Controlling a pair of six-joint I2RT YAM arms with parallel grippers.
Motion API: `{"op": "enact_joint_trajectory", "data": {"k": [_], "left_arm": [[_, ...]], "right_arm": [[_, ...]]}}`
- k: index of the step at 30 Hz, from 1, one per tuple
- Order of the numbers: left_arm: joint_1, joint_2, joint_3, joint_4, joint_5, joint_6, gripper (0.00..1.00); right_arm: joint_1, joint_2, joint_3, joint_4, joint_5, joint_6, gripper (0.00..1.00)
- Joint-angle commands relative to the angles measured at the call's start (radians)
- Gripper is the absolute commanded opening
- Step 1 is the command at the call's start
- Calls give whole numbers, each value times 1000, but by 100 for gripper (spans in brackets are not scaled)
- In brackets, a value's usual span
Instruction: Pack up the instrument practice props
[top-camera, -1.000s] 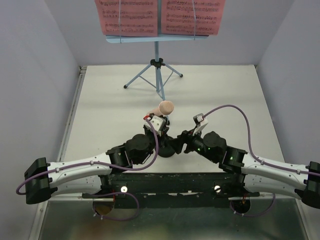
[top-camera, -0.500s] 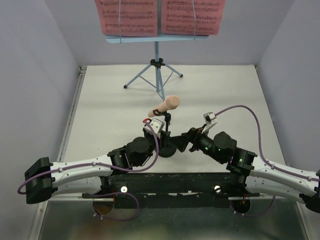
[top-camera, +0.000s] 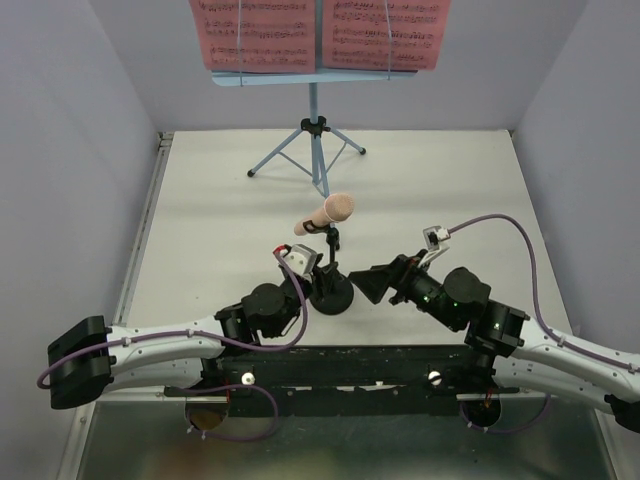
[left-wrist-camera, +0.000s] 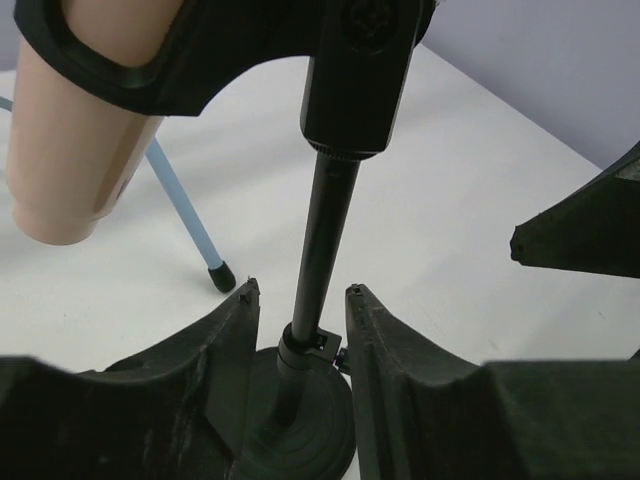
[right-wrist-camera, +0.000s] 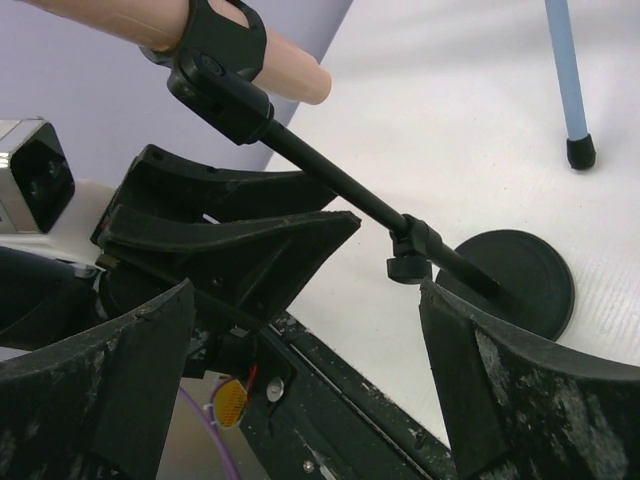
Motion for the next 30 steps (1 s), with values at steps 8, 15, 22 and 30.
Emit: {"op": "enact_joint_trajectory", "data": {"k": [8,15,22,30], "left_arm": [[0,75,0,291,39,107,43],[2,119,18,300,37,115,30],[2,127,23,308,37,130,3],[0,110,-1,294,53,149,0]], "right_arm": [[-5,-39,-41,-13,-59,84,98],[-4,-20,-59,-2,-80,114,97],[-5,-26,-149,64,-111,209,94],[-65,18,-208,189,-181,259,91]]}}
